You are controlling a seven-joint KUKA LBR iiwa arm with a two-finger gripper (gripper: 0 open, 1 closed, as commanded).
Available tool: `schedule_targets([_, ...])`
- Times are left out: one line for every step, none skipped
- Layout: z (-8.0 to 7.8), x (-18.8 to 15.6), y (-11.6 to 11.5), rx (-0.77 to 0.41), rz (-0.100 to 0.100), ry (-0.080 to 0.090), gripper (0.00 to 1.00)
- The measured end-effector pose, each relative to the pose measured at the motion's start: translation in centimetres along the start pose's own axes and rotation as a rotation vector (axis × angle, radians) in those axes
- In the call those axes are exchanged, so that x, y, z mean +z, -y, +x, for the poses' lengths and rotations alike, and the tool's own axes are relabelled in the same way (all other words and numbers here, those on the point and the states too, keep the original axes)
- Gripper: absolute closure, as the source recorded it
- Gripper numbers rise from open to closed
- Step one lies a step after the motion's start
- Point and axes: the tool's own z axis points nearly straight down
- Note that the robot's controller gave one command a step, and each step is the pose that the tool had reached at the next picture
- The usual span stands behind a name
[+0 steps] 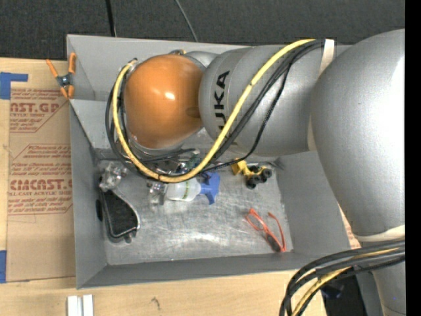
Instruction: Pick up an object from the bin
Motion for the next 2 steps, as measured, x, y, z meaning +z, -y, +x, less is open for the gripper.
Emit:
schedule_targets([-1.0, 2.2, 0.8, -0.055, 0.002, 0.002, 0.00])
schedule_targets([-1.4, 3.8, 1.0, -0.065, 0.000, 0.005, 0.00])
